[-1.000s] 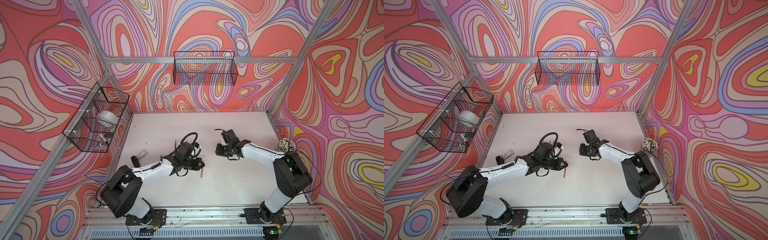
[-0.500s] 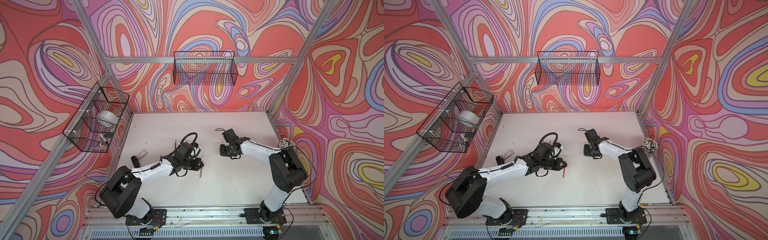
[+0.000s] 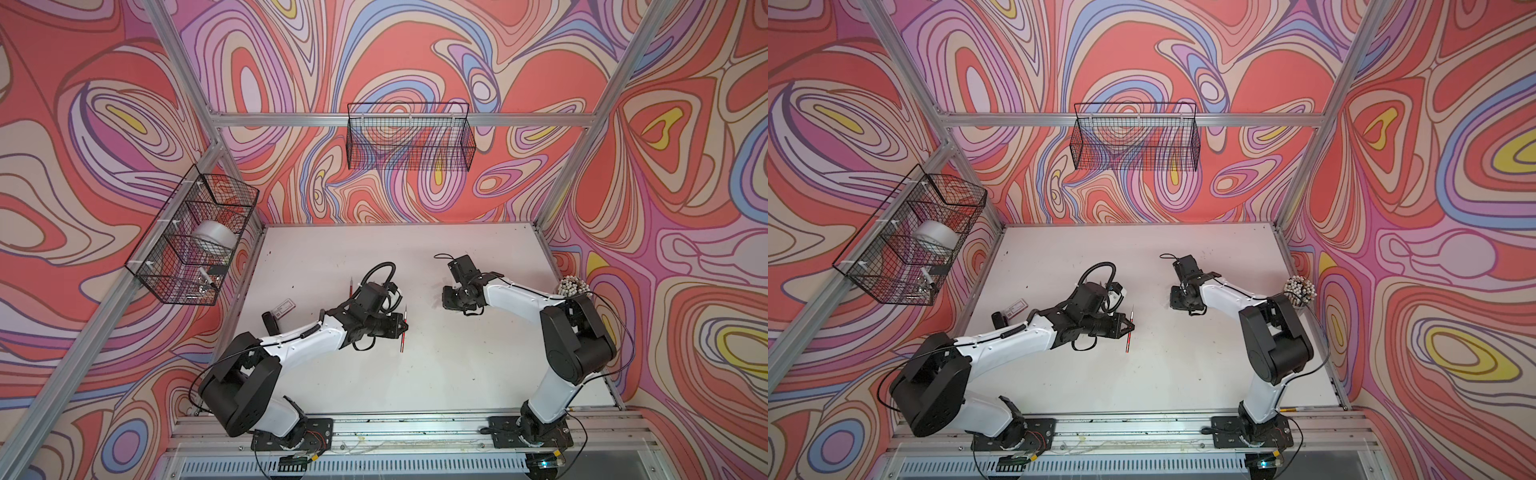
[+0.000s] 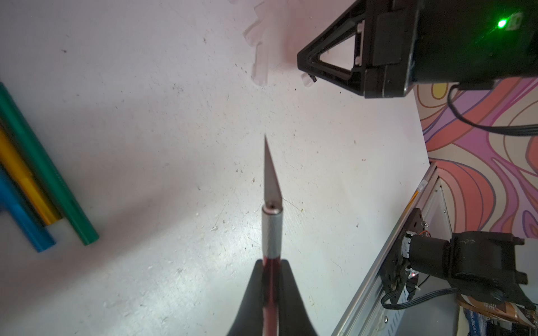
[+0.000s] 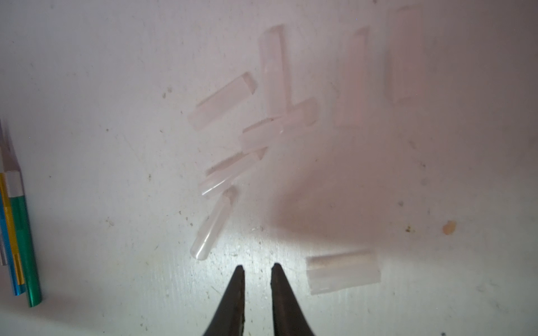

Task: Remove protective caps from carving knives
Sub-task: Place the protective sleeve at the center of the board, then place the carving knife at the center of the board.

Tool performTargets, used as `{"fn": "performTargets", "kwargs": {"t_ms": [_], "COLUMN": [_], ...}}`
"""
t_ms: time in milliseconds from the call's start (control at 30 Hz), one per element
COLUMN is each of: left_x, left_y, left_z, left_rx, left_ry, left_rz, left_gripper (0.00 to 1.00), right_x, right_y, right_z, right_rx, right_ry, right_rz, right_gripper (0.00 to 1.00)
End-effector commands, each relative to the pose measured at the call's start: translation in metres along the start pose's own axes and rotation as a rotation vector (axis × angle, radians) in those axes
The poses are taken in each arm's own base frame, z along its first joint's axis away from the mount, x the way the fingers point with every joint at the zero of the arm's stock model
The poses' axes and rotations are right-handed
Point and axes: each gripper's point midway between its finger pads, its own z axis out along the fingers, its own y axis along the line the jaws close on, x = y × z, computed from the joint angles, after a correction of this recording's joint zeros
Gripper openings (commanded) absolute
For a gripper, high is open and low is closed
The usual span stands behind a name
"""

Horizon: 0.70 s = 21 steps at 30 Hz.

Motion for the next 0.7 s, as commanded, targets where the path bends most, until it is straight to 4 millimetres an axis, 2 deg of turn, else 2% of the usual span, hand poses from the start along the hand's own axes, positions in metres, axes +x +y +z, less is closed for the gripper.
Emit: {"fn": "performTargets", "kwargs": {"t_ms": [0,133,267,667], "left_x": [-0.009,-0.024,-0.031,-0.050], "left_y": [0.006,0.019,0.041,0.092], "left_z": [0.005,0.011,0.017,0.029], "left_rx": [-0.054,-0.162,-0.296,-0.604], "left_ry": [0.012,0.017,0.047,0.092], "left_rz": [0.002,-0.012,-0.035,-0.047], "left_gripper": [0.00,0.00,0.00,0.05], "right_x": [0.000,0.005,0.010,0.023], "right_y": [0.008,0.020,0.027,0.033], "right_z": [-0.013,-0.022,-0.029,-0.049], "right_rx": [-0.048,-0.141,-0.206,-0.285], "right_ry": [-0.019,-0.035,-0.051,-0.076], "right_rz": [-0.026,-0.036,-0.042,-0.042], "right_gripper": [0.20,0.20,0.26,0.59]}}
